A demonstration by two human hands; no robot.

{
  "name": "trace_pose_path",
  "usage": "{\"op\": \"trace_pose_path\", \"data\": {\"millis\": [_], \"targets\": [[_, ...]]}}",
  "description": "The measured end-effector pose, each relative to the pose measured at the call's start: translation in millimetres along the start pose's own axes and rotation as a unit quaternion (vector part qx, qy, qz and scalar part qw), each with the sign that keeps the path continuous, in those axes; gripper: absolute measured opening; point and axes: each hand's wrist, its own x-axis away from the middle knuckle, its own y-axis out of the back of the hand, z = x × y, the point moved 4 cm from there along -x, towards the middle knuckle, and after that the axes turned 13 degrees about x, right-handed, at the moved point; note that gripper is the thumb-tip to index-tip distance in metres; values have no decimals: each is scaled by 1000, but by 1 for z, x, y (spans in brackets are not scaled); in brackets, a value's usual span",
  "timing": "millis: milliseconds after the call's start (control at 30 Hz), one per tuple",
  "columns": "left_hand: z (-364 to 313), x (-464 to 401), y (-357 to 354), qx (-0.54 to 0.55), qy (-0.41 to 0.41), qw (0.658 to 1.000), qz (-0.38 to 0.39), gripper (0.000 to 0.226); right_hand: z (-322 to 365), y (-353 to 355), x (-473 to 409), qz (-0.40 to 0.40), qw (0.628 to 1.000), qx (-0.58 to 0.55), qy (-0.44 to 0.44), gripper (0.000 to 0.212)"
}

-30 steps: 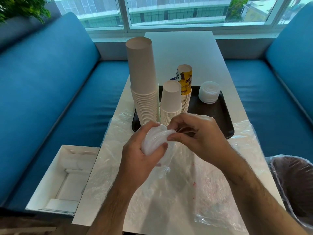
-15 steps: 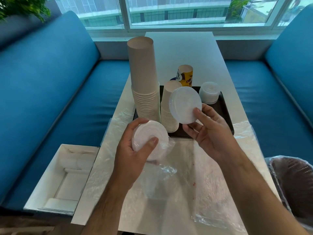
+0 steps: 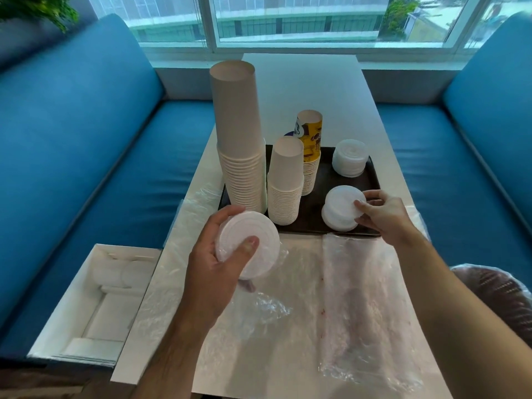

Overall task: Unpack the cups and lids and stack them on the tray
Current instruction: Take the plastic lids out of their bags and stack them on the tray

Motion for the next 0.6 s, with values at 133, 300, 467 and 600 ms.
{"op": "trace_pose_path", "data": {"millis": [133,300,467,600], "targets": [[1,-1,1,-3,0,1000,3,47,-9,-6,-11,-11,995,97,12,33],[3,-3,2,-15,-1,1000,1,47,-4,-5,-10,-62,969,227,70,45],[5,-3,1,-18,-1,1000,1,45,18,-22,-1,-73,899,362,236,44],[6,-3,0,-19,10,1000,-2,45,19,-40,1,12,865,453,214,50]]}}
